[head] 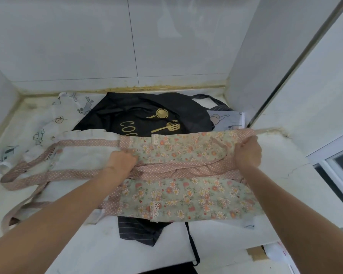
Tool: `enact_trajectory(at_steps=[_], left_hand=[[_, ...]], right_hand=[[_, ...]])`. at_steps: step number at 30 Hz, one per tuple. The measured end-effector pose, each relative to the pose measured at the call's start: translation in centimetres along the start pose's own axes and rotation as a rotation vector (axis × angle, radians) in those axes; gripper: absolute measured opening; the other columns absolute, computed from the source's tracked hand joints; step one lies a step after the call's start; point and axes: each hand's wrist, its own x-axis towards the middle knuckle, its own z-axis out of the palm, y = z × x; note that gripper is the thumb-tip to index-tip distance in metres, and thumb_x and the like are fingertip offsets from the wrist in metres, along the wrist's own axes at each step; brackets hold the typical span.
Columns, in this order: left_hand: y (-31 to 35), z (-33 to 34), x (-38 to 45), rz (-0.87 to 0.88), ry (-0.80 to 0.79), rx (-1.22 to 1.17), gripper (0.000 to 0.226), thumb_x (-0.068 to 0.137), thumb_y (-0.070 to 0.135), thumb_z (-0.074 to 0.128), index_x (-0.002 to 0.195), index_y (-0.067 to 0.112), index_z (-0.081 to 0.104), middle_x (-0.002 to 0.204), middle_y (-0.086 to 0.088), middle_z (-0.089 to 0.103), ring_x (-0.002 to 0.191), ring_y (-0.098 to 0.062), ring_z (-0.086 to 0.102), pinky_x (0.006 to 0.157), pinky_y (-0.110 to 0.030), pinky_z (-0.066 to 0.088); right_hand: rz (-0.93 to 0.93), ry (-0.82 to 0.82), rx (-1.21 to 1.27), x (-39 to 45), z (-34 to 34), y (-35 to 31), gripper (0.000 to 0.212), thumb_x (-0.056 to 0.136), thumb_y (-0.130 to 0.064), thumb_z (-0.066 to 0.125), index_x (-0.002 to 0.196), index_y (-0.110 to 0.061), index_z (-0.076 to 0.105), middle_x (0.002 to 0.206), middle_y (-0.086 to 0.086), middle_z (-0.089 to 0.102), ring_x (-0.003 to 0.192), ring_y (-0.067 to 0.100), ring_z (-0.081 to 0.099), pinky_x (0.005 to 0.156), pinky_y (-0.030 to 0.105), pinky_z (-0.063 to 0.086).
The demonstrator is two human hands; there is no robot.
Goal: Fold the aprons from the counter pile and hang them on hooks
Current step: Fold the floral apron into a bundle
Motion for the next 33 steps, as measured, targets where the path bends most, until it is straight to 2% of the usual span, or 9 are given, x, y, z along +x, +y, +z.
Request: enact_trajectory(at_steps=[5, 8, 12, 15, 19, 24, 28, 30, 33], left_hand=[[1.1, 0.1, 1.3, 0.196, -0.016, -0.063, 0.051, 0.091, 0.006, 0.053, 0.138, 0.014, 0.036, 0.132, -0.006, 0.045, 0.120, -0.024, 0.048, 0.093, -0.035, 0.048], [1.7, 1.0, 1.4, 0.178, -0.046, -0.082, 0.046, 0.093, 0.008, 0.049, 0.137, 0.014, 0.037, 0.130, -0.005, 0.049, 0.114, -0.023, 0.054, 0.087, -0.032, 0.047], [1.2, 2.4, 1.2, 0.150, -0.103, -0.475, 0.036, 0.092, 0.013, 0.053, 0.127, 0.015, 0.046, 0.124, -0.004, 0.049, 0.112, -0.022, 0.052, 0.091, -0.028, 0.043], [-0.1, 2.7, 0.3, 0.208, 0.023, -0.911, 0.016, 0.087, 0.017, 0.064, 0.092, 0.024, 0.051, 0.097, 0.004, 0.048, 0.090, -0.016, 0.052, 0.071, -0.012, 0.038], [-2.5, 3.3, -1.9, -0.171, 0.382, -1.298, 0.011, 0.091, 0.015, 0.057, 0.102, 0.017, 0.054, 0.101, 0.004, 0.053, 0.087, -0.008, 0.052, 0.072, -0.010, 0.039], [-6.7, 8.2, -4.4, -0.300, -0.040, -1.034, 0.055, 0.085, 0.030, 0.067, 0.133, 0.014, 0.044, 0.130, -0.002, 0.052, 0.124, -0.023, 0.047, 0.105, -0.037, 0.035], [-7.3, 9.2, -5.8, -0.310, -0.108, -0.916, 0.074, 0.068, 0.068, 0.063, 0.127, 0.028, 0.047, 0.119, 0.007, 0.056, 0.120, -0.017, 0.046, 0.108, -0.036, 0.028], [-7.2, 8.5, -5.9, -0.292, -0.171, -0.965, 0.087, 0.051, 0.085, 0.045, 0.118, 0.030, 0.051, 0.107, 0.008, 0.059, 0.112, -0.013, 0.047, 0.105, -0.034, 0.027], [-6.5, 8.8, -6.6, -0.148, -0.175, -0.714, 0.051, 0.068, 0.070, 0.052, 0.097, 0.029, 0.054, 0.084, 0.009, 0.056, 0.090, -0.012, 0.047, 0.089, -0.030, 0.024]], right_hand=[[-0.771, -0.490, -0.702, -1.3, 2.6, 0.3, 0.043, 0.093, -0.009, 0.045, 0.136, -0.014, 0.041, 0.140, 0.006, 0.039, 0.126, 0.026, 0.037, 0.099, 0.036, 0.040], [-0.629, -0.496, -0.977, -1.7, 3.3, 1.0, 0.046, 0.096, -0.013, 0.041, 0.141, -0.011, 0.032, 0.144, 0.011, 0.036, 0.132, 0.032, 0.035, 0.102, 0.040, 0.038], [-0.412, -0.426, -1.142, -1.2, 2.2, 1.1, 0.041, 0.095, -0.012, 0.043, 0.136, -0.006, 0.041, 0.132, 0.010, 0.049, 0.113, 0.025, 0.056, 0.082, 0.030, 0.047], [-0.536, -0.424, -1.102, -1.1, 2.2, -2.0, 0.044, 0.095, -0.011, 0.047, 0.138, -0.008, 0.039, 0.141, 0.011, 0.039, 0.110, 0.024, 0.056, 0.078, 0.030, 0.047], [-0.867, -0.687, -0.807, -4.1, 6.2, -8.9, 0.037, 0.094, -0.010, 0.046, 0.131, -0.009, 0.042, 0.133, 0.009, 0.036, 0.108, 0.030, 0.053, 0.084, 0.038, 0.045], [-1.241, -0.987, -0.465, -12.1, 11.3, -14.1, 0.051, 0.091, -0.017, 0.055, 0.139, -0.015, 0.037, 0.141, 0.002, 0.032, 0.116, 0.024, 0.049, 0.088, 0.036, 0.044], [-1.353, -1.164, -0.560, -15.0, 15.1, -14.4, 0.086, 0.080, -0.029, 0.070, 0.149, -0.020, 0.019, 0.153, -0.001, 0.016, 0.133, 0.020, 0.032, 0.095, 0.031, 0.041], [-1.308, -1.187, -0.635, -15.0, 16.0, -14.0, 0.092, 0.077, -0.034, 0.074, 0.149, -0.017, 0.018, 0.151, 0.001, 0.018, 0.135, 0.021, 0.030, 0.098, 0.031, 0.038], [-1.245, -1.221, -0.695, -14.7, 17.0, -14.0, 0.094, 0.074, -0.040, 0.076, 0.146, -0.012, 0.022, 0.145, 0.005, 0.023, 0.130, 0.024, 0.036, 0.102, 0.034, 0.039]])
